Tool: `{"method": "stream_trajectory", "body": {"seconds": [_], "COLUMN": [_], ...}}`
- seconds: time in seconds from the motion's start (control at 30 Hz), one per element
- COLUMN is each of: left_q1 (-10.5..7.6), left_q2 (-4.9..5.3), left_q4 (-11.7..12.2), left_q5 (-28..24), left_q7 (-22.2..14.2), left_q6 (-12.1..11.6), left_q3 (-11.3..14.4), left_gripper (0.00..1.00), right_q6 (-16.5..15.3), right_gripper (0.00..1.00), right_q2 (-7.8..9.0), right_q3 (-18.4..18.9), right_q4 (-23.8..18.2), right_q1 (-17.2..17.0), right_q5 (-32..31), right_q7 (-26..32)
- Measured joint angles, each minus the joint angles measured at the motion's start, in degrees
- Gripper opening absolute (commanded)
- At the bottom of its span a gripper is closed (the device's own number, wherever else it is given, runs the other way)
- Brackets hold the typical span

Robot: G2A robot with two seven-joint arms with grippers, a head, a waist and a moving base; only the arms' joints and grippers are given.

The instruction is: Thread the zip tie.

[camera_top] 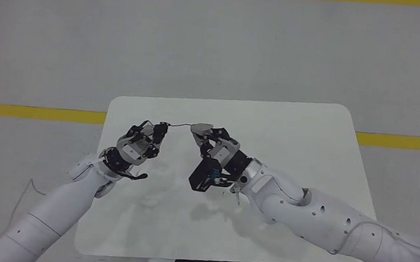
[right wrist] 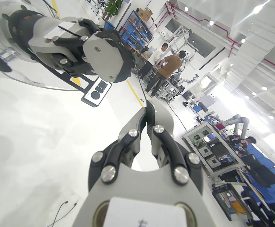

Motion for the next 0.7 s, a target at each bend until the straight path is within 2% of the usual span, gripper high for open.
{"method": "stream_trajectory", "body": {"seconds": [0.7], "left_q1": [0.0], "left_q2": [0.0], "left_q4": [0.0], "left_q5": [0.0], "left_q7": [0.0], "left_q6": [0.0], "left_q3": [0.0], "left_gripper": [0.0], "right_q6": [0.0], "right_gripper": [0.0], "right_q2": [0.97], "right_q3": [-0.3], "right_q4": [-0.6], "right_q1": [-0.1], "right_q5": [0.0], "right_q7": [2.3]}}
